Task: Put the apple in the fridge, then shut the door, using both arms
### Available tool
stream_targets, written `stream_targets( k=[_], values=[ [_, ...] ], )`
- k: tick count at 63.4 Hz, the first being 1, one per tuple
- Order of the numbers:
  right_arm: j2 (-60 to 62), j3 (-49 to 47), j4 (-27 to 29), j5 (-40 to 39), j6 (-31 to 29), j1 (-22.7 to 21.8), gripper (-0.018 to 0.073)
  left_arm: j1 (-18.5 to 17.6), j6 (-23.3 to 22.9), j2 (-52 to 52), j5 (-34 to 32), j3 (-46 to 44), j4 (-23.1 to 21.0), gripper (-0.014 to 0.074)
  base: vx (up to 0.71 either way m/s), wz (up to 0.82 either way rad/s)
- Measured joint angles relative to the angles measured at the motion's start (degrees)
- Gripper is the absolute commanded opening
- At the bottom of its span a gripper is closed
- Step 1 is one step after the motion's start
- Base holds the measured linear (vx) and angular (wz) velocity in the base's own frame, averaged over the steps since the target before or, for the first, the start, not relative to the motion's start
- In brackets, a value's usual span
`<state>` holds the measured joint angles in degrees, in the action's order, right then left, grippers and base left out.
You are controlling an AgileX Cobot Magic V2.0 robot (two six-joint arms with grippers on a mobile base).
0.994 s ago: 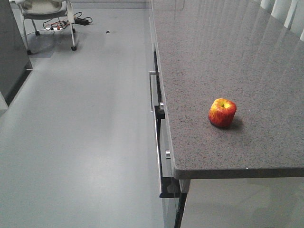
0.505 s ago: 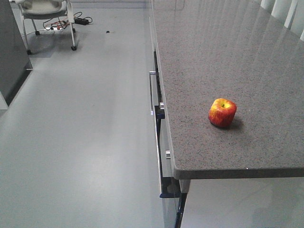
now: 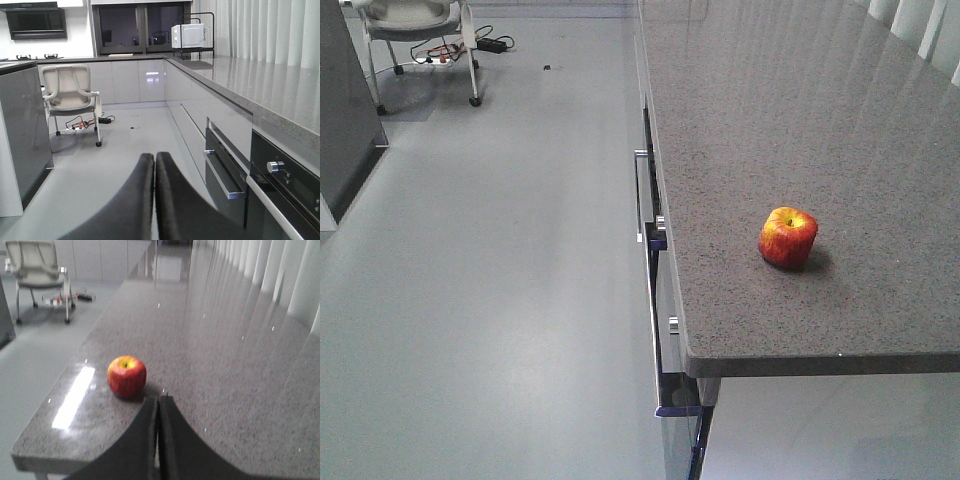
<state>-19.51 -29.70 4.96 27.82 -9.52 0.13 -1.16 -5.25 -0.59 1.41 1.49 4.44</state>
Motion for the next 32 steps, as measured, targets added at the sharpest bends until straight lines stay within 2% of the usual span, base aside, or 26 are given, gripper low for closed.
stream_targets(
  k=[13,32],
  values=[
    [-10.7,-5.6,0.0,6.9,0.0,0.0,-0.0003,0.0,0.0,0.0,0.0,0.0,0.0,-0.0006,0.0,0.0],
    [-21.7,-6.1,0.9,7.6,-0.1,0.0,0.0007,0.0,0.0,0.0,0.0,0.0,0.0,-0.0006,0.0,0.0]
  ],
)
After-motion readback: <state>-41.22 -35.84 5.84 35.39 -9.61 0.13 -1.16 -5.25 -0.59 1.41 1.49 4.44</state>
